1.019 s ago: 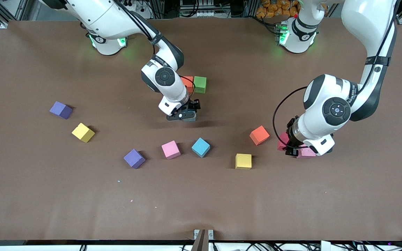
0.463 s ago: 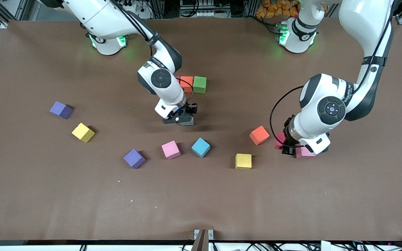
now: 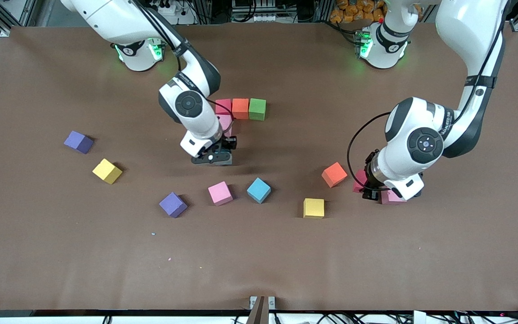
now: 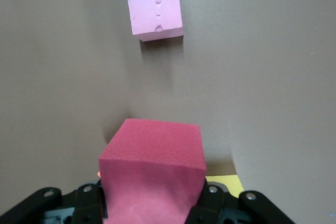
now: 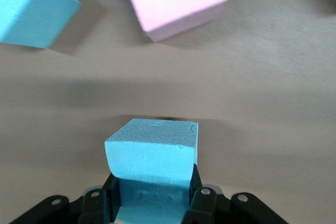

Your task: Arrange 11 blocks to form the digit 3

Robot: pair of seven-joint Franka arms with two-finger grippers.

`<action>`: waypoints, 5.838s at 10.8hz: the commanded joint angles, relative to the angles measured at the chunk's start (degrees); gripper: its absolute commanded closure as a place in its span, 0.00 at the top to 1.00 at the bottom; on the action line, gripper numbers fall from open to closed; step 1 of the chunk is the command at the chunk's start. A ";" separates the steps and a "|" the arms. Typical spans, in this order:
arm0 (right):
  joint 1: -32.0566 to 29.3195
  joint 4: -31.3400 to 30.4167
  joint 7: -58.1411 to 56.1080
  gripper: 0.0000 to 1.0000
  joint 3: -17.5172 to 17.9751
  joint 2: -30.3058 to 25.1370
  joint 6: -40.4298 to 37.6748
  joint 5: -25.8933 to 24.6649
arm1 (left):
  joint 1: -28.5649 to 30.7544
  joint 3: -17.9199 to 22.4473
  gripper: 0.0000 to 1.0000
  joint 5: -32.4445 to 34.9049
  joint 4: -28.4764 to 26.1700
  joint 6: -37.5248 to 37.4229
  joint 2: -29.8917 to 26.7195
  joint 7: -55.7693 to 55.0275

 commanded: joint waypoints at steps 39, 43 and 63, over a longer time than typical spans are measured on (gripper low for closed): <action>-2.21 -13.47 3.77 0.15 5.59 -3.70 10.86 -0.27 | -10.31 0.15 0.06 0.03 6.31 -1.29 8.47 -5.93; -2.21 -13.30 3.94 1.00 5.59 -3.62 10.86 -0.27 | -10.49 0.15 0.06 -0.15 8.07 -1.29 9.53 -7.43; -1.86 -14.52 4.29 1.00 6.47 -3.18 11.04 -1.15 | -16.20 0.41 0.07 -0.23 13.25 -1.03 13.66 -17.88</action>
